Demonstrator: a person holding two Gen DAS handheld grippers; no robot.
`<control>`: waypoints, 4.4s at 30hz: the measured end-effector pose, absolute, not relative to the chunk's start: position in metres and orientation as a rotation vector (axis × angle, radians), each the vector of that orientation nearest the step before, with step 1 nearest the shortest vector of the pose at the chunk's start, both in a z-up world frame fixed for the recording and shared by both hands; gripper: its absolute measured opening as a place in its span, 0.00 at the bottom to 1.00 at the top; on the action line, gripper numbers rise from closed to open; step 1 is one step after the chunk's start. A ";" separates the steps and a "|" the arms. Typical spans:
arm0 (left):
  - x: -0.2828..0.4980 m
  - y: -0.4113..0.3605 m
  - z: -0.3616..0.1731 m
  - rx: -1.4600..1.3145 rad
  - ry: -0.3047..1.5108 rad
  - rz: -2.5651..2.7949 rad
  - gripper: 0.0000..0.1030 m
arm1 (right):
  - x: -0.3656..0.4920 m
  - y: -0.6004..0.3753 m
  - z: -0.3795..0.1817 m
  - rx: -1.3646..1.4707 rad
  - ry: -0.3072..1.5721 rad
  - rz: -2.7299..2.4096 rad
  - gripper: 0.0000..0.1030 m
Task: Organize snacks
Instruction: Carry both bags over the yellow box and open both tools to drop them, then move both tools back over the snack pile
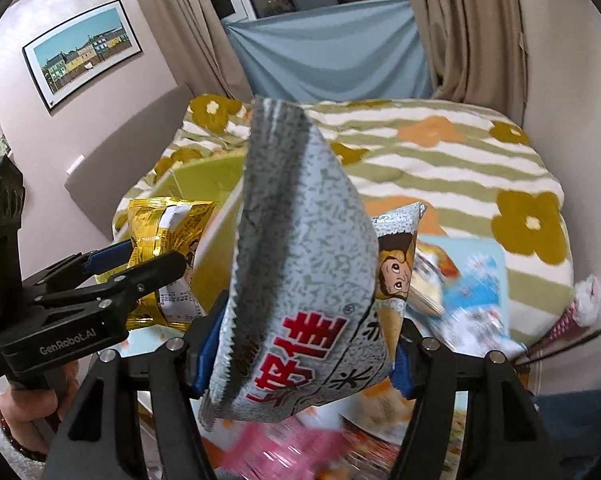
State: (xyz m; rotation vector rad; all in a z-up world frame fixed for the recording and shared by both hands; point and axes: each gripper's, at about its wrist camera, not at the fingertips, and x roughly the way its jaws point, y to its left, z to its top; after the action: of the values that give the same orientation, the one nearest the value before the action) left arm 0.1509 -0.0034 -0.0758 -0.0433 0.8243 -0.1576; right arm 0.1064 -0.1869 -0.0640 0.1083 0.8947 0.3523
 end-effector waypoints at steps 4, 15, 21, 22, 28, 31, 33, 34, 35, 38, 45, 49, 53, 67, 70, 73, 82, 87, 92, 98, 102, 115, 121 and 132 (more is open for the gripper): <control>0.179 0.046 -0.071 -0.040 0.844 -0.151 0.70 | 0.133 -0.142 -0.056 0.139 0.900 0.360 0.60; 0.276 0.148 -0.105 0.005 0.910 -0.172 0.70 | 0.213 -0.041 -0.068 0.131 0.885 0.317 0.60; 0.318 0.166 -0.143 0.027 0.974 -0.186 0.70 | 0.240 -0.013 -0.085 0.126 0.925 0.277 0.60; 0.322 0.168 -0.149 0.033 0.986 -0.185 0.73 | 0.242 -0.011 -0.088 0.125 0.930 0.272 0.61; 0.331 0.175 -0.164 0.049 1.014 -0.187 1.00 | 0.245 -0.009 -0.098 0.137 0.953 0.254 0.60; 0.327 0.184 -0.166 0.040 1.023 -0.185 1.00 | 0.247 -0.008 -0.096 0.137 0.940 0.265 0.61; 0.324 0.191 -0.166 0.023 1.032 -0.183 1.00 | 0.248 -0.003 -0.095 0.123 0.927 0.280 0.61; 0.321 0.194 -0.164 0.015 1.032 -0.180 1.00 | 0.249 -0.001 -0.095 0.114 0.926 0.287 0.61; 0.319 0.197 -0.163 0.008 1.031 -0.175 1.00 | 0.250 0.001 -0.095 0.108 0.925 0.293 0.61; 0.309 0.205 -0.156 -0.002 1.036 -0.160 1.00 | 0.257 0.011 -0.095 0.088 0.926 0.321 0.61; 0.294 0.213 -0.152 0.012 1.036 -0.129 1.00 | 0.282 0.028 -0.111 0.065 0.973 0.367 0.62; 0.290 0.218 -0.155 0.011 1.036 -0.117 1.00 | 0.299 0.036 -0.131 0.038 1.011 0.374 0.62; 0.289 0.223 -0.160 0.015 1.040 -0.098 1.00 | 0.310 0.039 -0.149 0.037 1.046 0.361 0.91; 0.276 0.223 -0.141 0.002 1.031 -0.066 1.00 | 0.288 0.027 -0.125 0.064 1.004 0.359 1.00; 0.269 0.217 -0.117 0.012 0.994 -0.070 1.00 | 0.273 0.021 -0.102 0.079 0.981 0.357 1.00; 0.260 0.209 -0.098 0.021 0.956 -0.089 1.00 | 0.251 0.015 -0.077 0.068 0.938 0.325 1.00; 0.212 0.155 -0.064 0.021 0.892 -0.225 1.00 | 0.182 -0.024 -0.032 0.119 0.856 0.221 1.00; 0.184 0.111 -0.061 0.038 0.893 -0.285 1.00 | 0.143 -0.071 -0.019 0.138 0.828 0.163 1.00; 0.146 0.060 -0.064 0.052 0.898 -0.286 1.00 | 0.102 -0.125 -0.018 0.145 0.805 0.105 1.00; 0.101 -0.006 -0.077 0.022 0.946 -0.313 1.00 | 0.054 -0.191 -0.026 0.106 0.821 0.076 1.00; 0.073 -0.054 -0.086 0.041 0.953 -0.331 1.00 | 0.024 -0.235 -0.033 0.115 0.828 0.067 1.00; 0.020 -0.173 -0.142 0.013 1.011 -0.429 1.00 | -0.034 -0.345 -0.075 0.130 0.872 0.064 1.00; 0.015 -0.210 -0.177 0.038 1.052 -0.406 1.00 | -0.037 -0.372 -0.103 0.157 0.916 0.056 1.00; 0.033 -0.238 -0.238 0.109 1.111 -0.330 0.96 | -0.030 -0.394 -0.149 0.207 0.959 0.076 1.00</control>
State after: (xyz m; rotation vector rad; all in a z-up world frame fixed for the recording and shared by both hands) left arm 0.0334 -0.2381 -0.2381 0.1091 1.1114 -0.3302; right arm -0.0304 -0.3936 -0.1488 0.2066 0.9588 0.0761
